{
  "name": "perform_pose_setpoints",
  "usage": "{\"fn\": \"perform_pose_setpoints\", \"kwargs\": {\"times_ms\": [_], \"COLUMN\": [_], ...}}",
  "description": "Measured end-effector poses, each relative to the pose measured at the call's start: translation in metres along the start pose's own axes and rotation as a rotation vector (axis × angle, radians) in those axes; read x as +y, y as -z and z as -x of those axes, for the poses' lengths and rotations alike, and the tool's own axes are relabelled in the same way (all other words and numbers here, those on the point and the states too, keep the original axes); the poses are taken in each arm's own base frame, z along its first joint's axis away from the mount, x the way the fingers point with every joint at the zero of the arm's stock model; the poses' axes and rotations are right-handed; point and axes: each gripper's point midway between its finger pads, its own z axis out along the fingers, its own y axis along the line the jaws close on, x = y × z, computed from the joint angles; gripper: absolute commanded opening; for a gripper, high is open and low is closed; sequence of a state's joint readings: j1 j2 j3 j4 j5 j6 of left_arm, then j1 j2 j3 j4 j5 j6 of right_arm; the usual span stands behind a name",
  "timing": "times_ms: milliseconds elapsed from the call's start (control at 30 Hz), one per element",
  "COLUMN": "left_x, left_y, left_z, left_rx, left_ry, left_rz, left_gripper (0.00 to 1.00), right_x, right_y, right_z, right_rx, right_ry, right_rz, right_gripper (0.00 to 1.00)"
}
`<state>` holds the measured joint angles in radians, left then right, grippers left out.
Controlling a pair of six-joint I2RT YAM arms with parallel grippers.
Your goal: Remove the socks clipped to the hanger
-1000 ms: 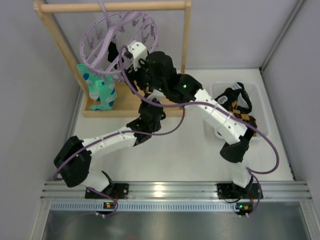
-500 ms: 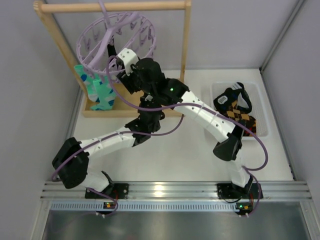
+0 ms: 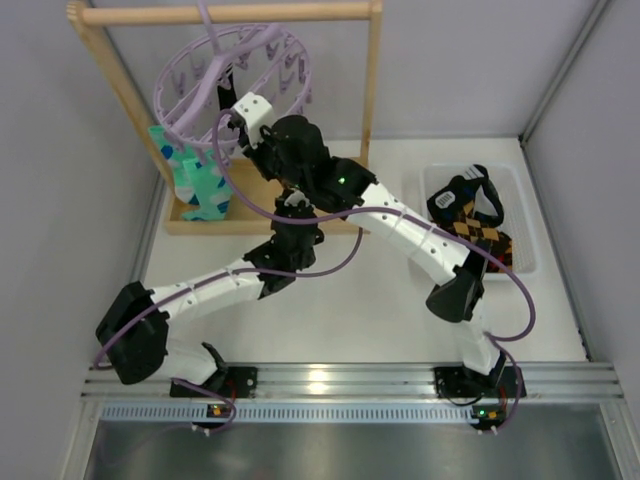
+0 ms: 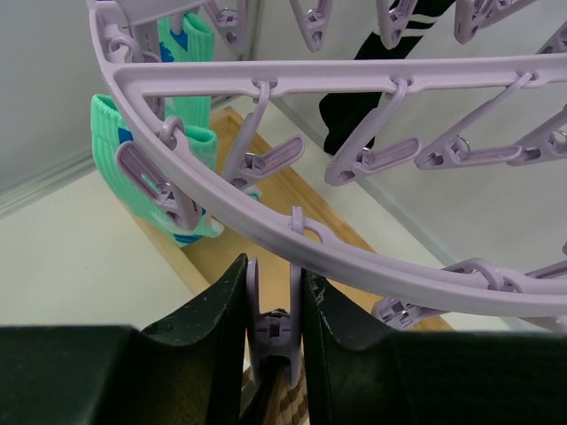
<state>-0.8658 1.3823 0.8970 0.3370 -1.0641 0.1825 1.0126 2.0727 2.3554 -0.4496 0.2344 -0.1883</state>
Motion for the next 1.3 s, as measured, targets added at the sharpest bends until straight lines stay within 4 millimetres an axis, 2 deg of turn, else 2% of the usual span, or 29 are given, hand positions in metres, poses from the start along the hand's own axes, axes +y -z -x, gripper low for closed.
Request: {"fn": "perform_pose_setpoints", "kwargs": {"times_ms": [100, 167, 267, 333, 467, 500, 567, 600, 767, 933, 1000, 1133, 1300], "left_x": [0.001, 0.000, -0.003, -0.006, -0.012, -0.013, -0.015, -0.016, -0.021, -0.027, -0.031, -0.046, -0.071], "left_y": [0.002, 0.005, 0.010, 0.014, 0.023, 0.027, 0.035, 0.040, 0.066, 0.091, 0.099, 0.116, 0.126], "left_z": [-0.006, -0.015, -0.029, -0.039, -0.047, -0.046, -0.042, -0.038, -0.026, -0.024, -0.019, -0.012, -0.006], "left_rx": [0.004, 0.013, 0.031, 0.046, 0.065, 0.065, 0.056, 0.051, 0.019, 0.010, 0.007, 0.019, 0.071], "left_ry": [0.004, 0.013, 0.028, 0.049, 0.109, 0.135, 0.196, 0.229, 0.365, 0.447, 0.468, 0.498, 0.499], "left_rz": [-0.007, -0.024, -0.054, -0.084, -0.165, -0.191, -0.254, -0.292, -0.462, -0.610, -0.667, -0.793, -0.906], "left_gripper": [0.00, 0.00, 0.00, 0.00, 0.00, 0.00, 0.00, 0.00, 0.00, 0.00, 0.00, 0.00, 0.00], "right_x": [0.001, 0.002, 0.004, 0.005, 0.005, 0.006, 0.007, 0.009, 0.011, 0.004, -0.002, -0.022, -0.059], "right_y": [-0.001, -0.002, -0.005, -0.006, -0.005, -0.004, -0.001, 0.001, 0.023, 0.072, 0.096, 0.158, 0.236], "right_z": [-0.001, -0.004, -0.006, -0.007, -0.006, -0.005, -0.004, -0.003, 0.008, 0.013, 0.013, 0.011, -0.011], "right_rx": [-0.003, -0.002, -0.008, -0.012, -0.015, -0.016, -0.017, -0.017, -0.028, -0.025, -0.023, -0.044, -0.068], "right_ry": [-0.001, -0.002, -0.007, -0.009, -0.018, -0.020, -0.031, -0.035, -0.054, -0.066, -0.070, -0.094, -0.150], "right_rz": [0.002, 0.004, 0.006, 0.006, 0.010, 0.013, 0.024, 0.033, 0.078, 0.108, 0.109, 0.066, -0.071], "right_gripper": [0.13, 0.05, 0.07, 0.20, 0.29, 0.42, 0.57, 0.69, 0.81, 0.98, 0.99, 0.99, 0.99]}}
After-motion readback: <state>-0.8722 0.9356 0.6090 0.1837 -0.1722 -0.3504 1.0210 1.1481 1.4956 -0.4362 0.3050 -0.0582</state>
